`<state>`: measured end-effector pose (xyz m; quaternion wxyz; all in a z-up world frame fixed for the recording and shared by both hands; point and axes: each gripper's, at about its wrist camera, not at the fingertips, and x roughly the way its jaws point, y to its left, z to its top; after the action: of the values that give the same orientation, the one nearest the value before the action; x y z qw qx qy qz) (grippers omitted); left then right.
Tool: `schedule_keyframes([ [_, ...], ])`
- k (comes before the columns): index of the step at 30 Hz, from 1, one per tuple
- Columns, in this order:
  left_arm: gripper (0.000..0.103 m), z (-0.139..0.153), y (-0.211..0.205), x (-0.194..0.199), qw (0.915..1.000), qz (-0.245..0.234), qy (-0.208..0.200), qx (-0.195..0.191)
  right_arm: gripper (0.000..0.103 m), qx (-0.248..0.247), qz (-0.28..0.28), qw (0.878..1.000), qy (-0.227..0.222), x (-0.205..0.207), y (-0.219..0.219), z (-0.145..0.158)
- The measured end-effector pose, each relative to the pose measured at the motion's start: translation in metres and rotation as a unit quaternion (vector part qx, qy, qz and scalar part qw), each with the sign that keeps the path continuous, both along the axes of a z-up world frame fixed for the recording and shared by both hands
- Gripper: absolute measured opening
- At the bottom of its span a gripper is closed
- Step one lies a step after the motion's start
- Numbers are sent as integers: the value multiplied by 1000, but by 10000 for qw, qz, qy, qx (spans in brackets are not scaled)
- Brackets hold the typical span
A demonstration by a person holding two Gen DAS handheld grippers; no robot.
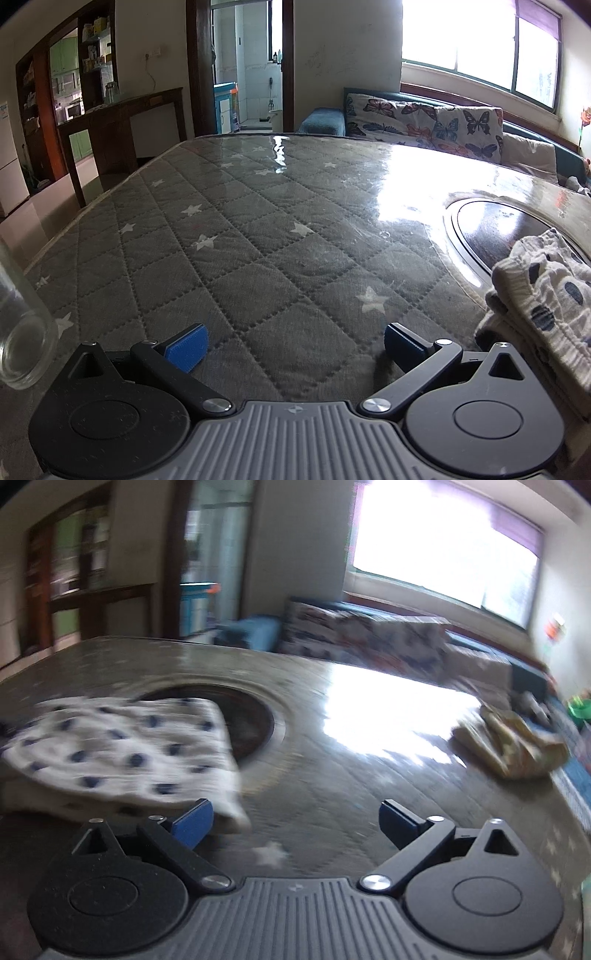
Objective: Fold clothes
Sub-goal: 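Move both tools toward the white polka-dot cloth beside the cooktop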
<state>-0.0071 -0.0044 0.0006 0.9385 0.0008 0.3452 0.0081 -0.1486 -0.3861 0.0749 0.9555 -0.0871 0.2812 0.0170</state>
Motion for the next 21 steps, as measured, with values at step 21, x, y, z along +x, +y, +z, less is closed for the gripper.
schedule_keyframes([
  [21,103,20,-2,-46,9987,6,391,-329,67,-1899,3334,9235,31,-15,167,-19],
])
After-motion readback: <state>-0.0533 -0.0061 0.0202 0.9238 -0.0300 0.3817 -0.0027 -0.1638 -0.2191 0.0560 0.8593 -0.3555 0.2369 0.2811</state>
